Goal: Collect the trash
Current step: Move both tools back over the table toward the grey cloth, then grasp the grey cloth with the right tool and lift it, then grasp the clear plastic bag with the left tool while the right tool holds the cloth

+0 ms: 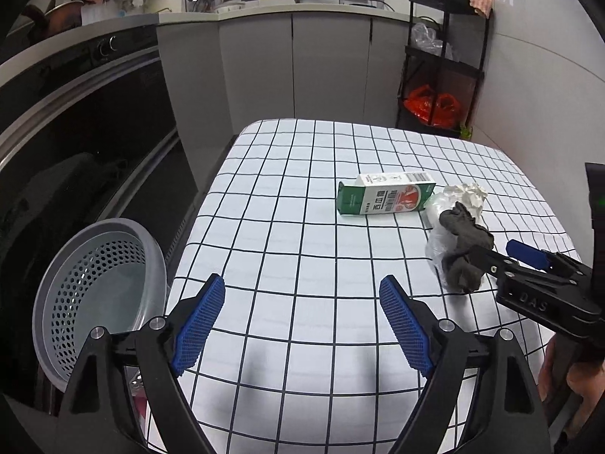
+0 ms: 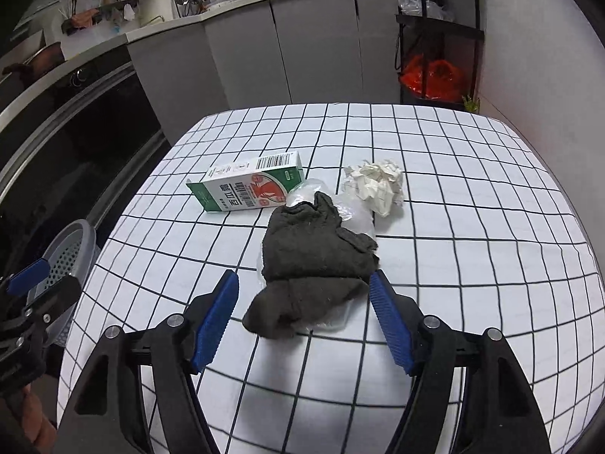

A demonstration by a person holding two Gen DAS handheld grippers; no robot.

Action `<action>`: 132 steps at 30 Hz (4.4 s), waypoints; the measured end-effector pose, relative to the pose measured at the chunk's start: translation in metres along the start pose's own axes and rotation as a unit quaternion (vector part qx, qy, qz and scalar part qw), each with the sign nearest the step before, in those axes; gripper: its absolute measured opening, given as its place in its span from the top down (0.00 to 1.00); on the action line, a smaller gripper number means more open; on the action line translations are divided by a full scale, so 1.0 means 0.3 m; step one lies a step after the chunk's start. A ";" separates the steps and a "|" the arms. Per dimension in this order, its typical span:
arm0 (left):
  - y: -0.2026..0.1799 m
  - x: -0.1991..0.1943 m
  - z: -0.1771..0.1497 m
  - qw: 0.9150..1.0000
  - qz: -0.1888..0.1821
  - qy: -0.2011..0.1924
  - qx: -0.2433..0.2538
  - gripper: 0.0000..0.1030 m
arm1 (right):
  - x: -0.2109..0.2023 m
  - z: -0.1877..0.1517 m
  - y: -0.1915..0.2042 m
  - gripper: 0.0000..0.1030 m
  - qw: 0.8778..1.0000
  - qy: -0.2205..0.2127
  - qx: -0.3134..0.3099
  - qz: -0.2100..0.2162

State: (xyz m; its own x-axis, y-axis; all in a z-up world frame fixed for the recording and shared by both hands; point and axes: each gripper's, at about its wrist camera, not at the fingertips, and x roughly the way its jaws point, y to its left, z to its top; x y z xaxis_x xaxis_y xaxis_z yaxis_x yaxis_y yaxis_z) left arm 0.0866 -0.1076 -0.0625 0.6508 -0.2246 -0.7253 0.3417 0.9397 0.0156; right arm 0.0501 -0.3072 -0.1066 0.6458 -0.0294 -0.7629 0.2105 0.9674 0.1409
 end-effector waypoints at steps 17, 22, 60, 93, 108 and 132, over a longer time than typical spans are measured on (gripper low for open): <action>-0.009 0.025 -0.021 1.000 -0.006 0.015 0.011 0.20 | 0.072 0.008 0.001 0.54 1.000 0.016 0.001 -0.013; -0.009 0.044 -0.032 1.000 -0.010 0.025 0.007 0.20 | 0.033 -0.001 -0.005 0.67 1.000 0.013 0.003 0.003; -0.065 0.003 -0.063 0.999 -0.024 0.015 0.021 0.20 | 0.014 -0.129 -0.055 0.35 0.998 0.067 0.015 0.016; -0.118 0.005 -0.074 0.999 -0.027 0.018 0.031 0.20 | -0.074 -0.165 -0.120 0.63 0.998 0.063 0.004 0.012; -0.121 -0.003 -0.073 0.999 -0.030 0.017 0.032 0.20 | -0.005 -0.161 -0.096 0.23 0.995 0.095 0.014 -0.010; -0.134 -0.017 -0.081 0.999 -0.036 0.012 0.038 0.20 | -0.123 -0.134 -0.081 0.85 1.000 0.016 -0.005 0.013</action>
State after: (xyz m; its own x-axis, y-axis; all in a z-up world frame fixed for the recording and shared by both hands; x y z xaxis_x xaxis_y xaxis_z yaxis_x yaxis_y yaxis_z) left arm 0.0529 -0.1381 -0.0761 0.6068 -0.2839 -0.7424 0.4385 0.8986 0.0148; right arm -0.0083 -0.3195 -0.1072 0.6280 0.0040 -0.7782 0.1865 0.9701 0.1555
